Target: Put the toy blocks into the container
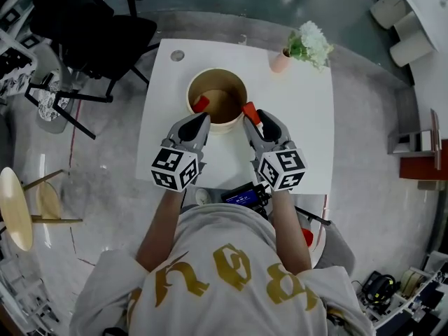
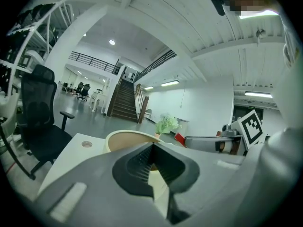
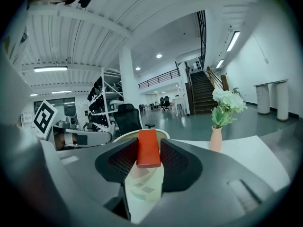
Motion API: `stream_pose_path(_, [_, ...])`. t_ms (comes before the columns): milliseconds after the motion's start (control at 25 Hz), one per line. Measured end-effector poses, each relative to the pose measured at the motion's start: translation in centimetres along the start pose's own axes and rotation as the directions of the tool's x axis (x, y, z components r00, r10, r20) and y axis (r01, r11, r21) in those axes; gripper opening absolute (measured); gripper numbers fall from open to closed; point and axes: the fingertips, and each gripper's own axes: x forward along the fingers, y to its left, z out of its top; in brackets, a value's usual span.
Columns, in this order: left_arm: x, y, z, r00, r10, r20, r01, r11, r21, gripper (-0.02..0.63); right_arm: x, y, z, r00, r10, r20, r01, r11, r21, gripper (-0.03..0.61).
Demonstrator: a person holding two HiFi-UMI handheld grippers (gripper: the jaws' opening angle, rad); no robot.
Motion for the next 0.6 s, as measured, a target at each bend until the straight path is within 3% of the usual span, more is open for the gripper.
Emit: stream_pose_path(600, [1.2, 1.8, -0.1, 0.998, 0.069, -0.015, -0.069, 0.998, -0.001, 0.0, 4.2, 1.6, 0.1, 0.994, 0.095, -0.048, -0.098, 0.994, -0.054, 0.178])
